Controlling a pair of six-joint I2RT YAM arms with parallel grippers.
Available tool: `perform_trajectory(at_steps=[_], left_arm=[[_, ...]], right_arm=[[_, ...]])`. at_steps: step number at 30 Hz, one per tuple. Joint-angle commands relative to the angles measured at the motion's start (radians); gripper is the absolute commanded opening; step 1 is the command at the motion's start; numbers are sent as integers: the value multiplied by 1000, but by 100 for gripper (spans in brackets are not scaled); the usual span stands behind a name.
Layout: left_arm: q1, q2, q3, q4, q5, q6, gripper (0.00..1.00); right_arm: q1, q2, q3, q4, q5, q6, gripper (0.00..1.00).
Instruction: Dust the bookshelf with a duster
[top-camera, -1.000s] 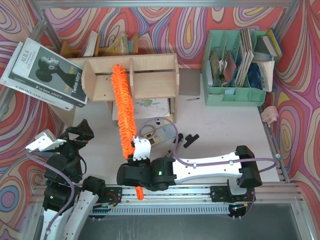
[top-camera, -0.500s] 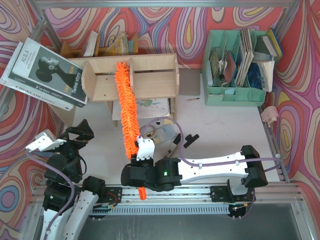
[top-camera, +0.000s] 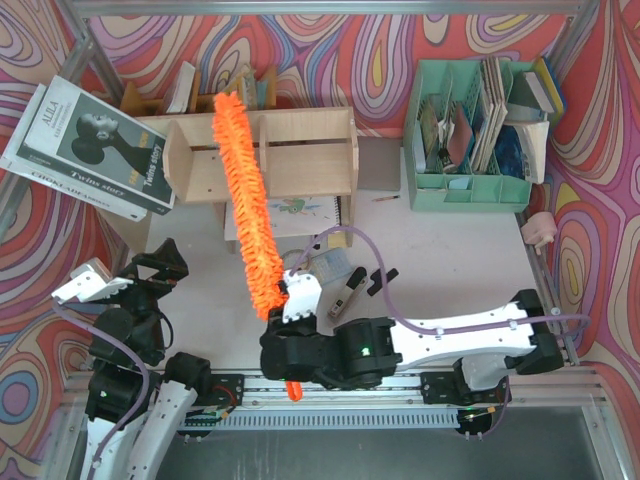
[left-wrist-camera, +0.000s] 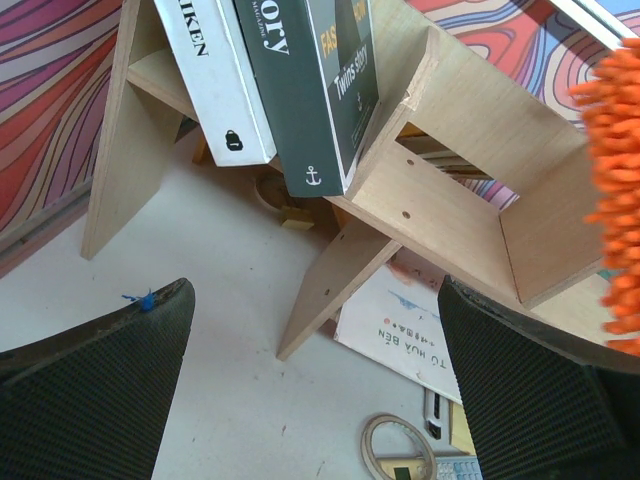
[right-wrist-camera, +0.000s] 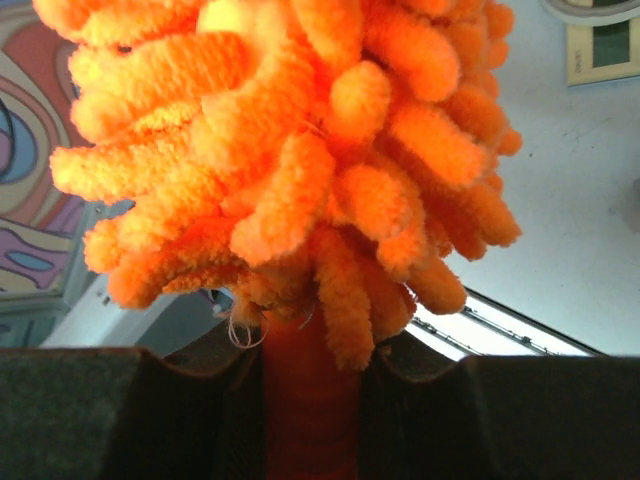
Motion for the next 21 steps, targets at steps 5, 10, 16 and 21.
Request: perform_trajectory(at_steps=[5, 10, 16, 21], left_arm=[[4, 1, 15, -6, -5, -5, 99], [4, -2, 15, -7, -10, -4, 99], [4, 1, 16, -8, -6, -5, 99], [4, -3, 17, -7, -7, -5, 98]], right_arm=[[8, -100, -46, -140, 123, 151, 0], [9, -166, -112, -196, 138, 228, 0], [9, -176, -184, -186, 68, 247, 0], [8, -106, -159, -123, 4, 166, 0]])
